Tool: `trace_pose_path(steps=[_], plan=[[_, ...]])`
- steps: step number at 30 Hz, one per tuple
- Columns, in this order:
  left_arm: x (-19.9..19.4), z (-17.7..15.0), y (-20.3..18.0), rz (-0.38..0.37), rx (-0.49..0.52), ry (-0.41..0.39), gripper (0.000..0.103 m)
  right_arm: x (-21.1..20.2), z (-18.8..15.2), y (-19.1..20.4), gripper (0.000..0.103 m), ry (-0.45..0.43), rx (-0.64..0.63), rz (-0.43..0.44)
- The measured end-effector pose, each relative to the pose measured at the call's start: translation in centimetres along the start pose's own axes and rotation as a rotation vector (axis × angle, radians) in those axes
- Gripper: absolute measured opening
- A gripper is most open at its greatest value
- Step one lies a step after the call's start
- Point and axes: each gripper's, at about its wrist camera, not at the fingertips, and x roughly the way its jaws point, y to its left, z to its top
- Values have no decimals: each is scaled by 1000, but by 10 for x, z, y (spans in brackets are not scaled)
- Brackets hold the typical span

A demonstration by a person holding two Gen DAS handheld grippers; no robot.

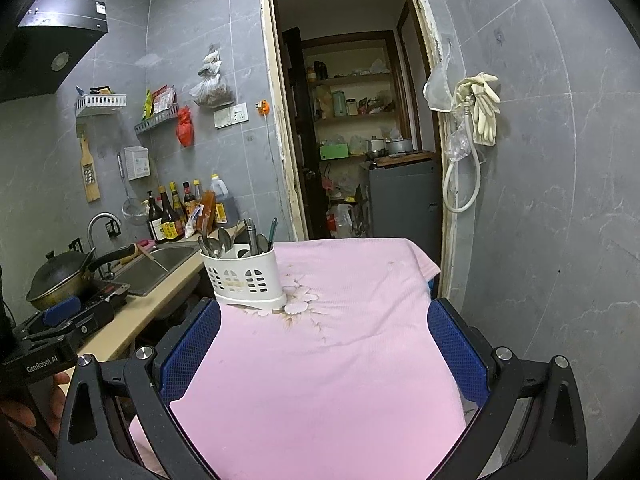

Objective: Organize utensils

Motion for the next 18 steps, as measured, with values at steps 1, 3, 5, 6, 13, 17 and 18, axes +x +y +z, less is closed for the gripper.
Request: trace_pose_path(steps=[1, 3, 5, 6, 13, 17, 18], plan=[[0, 0, 0, 0, -1, 0, 102, 0, 0, 0, 102, 1, 1, 1], [0, 0, 1, 1, 0, 0, 102, 0, -1, 0, 102, 3, 0, 2], [0, 0, 1, 2, -1, 0, 102, 1, -1, 2, 102, 4, 0, 2], [0, 0, 1, 3, -2, -1, 102, 1, -1, 2, 102, 4, 0, 2], [1, 0, 3, 9, -11, 1, 102, 1, -1, 3, 102, 5, 1, 2], [1, 0, 5, 9, -10, 1, 102, 0, -1, 3, 102, 6, 1, 1], [1, 0, 5, 8, -10, 1, 102, 0, -2, 3, 102, 6, 2, 2]])
